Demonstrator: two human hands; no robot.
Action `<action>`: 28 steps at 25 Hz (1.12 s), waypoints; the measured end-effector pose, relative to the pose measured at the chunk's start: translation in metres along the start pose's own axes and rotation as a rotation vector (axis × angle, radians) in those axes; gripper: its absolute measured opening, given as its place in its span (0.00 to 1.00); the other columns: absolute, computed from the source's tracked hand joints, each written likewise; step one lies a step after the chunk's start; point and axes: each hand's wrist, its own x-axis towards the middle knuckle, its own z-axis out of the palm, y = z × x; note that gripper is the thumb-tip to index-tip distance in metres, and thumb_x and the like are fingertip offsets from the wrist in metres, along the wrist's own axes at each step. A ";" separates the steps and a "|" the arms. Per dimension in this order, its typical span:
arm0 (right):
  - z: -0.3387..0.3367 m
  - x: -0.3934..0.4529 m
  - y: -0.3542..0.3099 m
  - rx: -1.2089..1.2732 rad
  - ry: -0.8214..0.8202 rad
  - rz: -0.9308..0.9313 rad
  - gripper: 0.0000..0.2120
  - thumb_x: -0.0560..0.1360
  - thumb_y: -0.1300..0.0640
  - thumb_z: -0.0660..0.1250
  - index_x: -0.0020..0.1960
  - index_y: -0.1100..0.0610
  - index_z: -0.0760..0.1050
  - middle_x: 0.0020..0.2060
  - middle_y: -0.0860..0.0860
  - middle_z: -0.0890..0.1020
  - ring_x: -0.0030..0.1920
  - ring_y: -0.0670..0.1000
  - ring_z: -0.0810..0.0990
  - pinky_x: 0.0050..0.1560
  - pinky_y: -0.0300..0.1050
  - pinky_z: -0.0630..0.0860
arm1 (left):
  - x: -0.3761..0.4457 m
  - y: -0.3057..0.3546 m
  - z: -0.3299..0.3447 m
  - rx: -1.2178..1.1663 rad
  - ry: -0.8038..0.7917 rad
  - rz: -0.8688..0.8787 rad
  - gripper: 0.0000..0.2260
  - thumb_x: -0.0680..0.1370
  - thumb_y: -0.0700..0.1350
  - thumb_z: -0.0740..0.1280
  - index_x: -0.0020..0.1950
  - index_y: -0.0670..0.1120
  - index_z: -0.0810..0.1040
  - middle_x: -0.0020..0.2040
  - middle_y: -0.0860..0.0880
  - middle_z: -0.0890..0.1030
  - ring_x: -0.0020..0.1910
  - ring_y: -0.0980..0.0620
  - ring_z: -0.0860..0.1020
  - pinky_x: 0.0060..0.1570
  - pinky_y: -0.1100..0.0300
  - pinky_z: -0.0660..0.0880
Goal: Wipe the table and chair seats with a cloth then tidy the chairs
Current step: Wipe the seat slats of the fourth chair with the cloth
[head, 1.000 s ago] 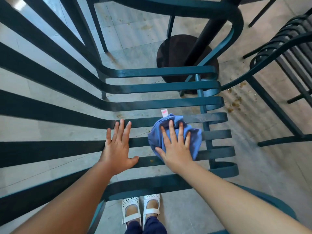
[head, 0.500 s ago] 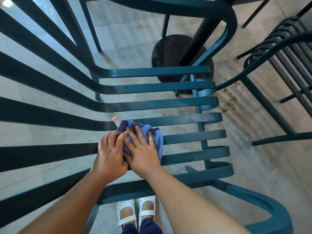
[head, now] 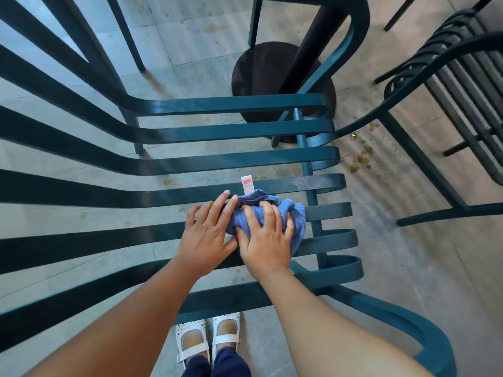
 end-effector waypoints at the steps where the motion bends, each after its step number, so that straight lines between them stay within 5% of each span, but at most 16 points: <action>1: 0.000 0.002 0.004 0.009 0.016 0.025 0.20 0.73 0.43 0.54 0.60 0.49 0.74 0.61 0.54 0.68 0.64 0.55 0.66 0.65 0.58 0.54 | 0.001 0.001 0.002 0.013 0.007 -0.006 0.28 0.74 0.59 0.56 0.71 0.47 0.63 0.68 0.46 0.70 0.60 0.48 0.68 0.59 0.52 0.61; 6: -0.004 0.013 0.035 0.026 0.070 0.254 0.19 0.73 0.45 0.55 0.57 0.52 0.75 0.59 0.57 0.76 0.64 0.56 0.65 0.66 0.60 0.53 | 0.001 0.002 0.005 0.104 -0.013 -0.055 0.29 0.79 0.64 0.41 0.58 0.47 0.73 0.52 0.46 0.74 0.48 0.47 0.76 0.46 0.53 0.72; 11: -0.011 0.025 0.070 0.028 -0.005 0.411 0.21 0.73 0.45 0.51 0.54 0.53 0.77 0.62 0.56 0.74 0.71 0.58 0.61 0.64 0.71 0.57 | 0.008 -0.001 0.004 0.147 -0.058 0.000 0.28 0.78 0.64 0.44 0.45 0.46 0.76 0.38 0.50 0.75 0.35 0.48 0.76 0.38 0.56 0.71; 16: -0.018 0.034 0.092 0.028 -0.027 0.462 0.23 0.75 0.45 0.48 0.56 0.55 0.76 0.65 0.58 0.71 0.72 0.60 0.59 0.64 0.64 0.60 | 0.008 -0.002 0.001 0.126 -0.066 0.014 0.27 0.77 0.65 0.46 0.43 0.46 0.75 0.36 0.50 0.75 0.33 0.48 0.76 0.37 0.56 0.72; 21: -0.022 0.039 0.097 0.082 -0.028 0.606 0.22 0.77 0.48 0.49 0.61 0.56 0.74 0.67 0.60 0.69 0.68 0.63 0.63 0.56 0.63 0.68 | -0.003 -0.010 -0.003 0.051 -0.108 0.045 0.30 0.77 0.65 0.47 0.60 0.45 0.75 0.50 0.48 0.77 0.48 0.47 0.76 0.54 0.54 0.67; 25: -0.029 0.020 0.073 -0.070 -0.032 0.485 0.17 0.75 0.53 0.61 0.62 0.55 0.76 0.64 0.60 0.73 0.51 0.66 0.71 0.50 0.57 0.72 | -0.029 -0.025 -0.017 0.135 -0.237 0.033 0.41 0.72 0.73 0.48 0.74 0.45 0.59 0.68 0.44 0.70 0.68 0.45 0.63 0.69 0.45 0.54; 28: -0.038 0.011 0.048 -0.053 -0.202 0.421 0.25 0.68 0.56 0.74 0.64 0.55 0.75 0.59 0.63 0.74 0.46 0.65 0.73 0.44 0.54 0.75 | -0.049 -0.035 -0.028 0.211 -0.373 -0.076 0.48 0.67 0.77 0.46 0.76 0.46 0.48 0.76 0.43 0.58 0.75 0.41 0.52 0.72 0.40 0.47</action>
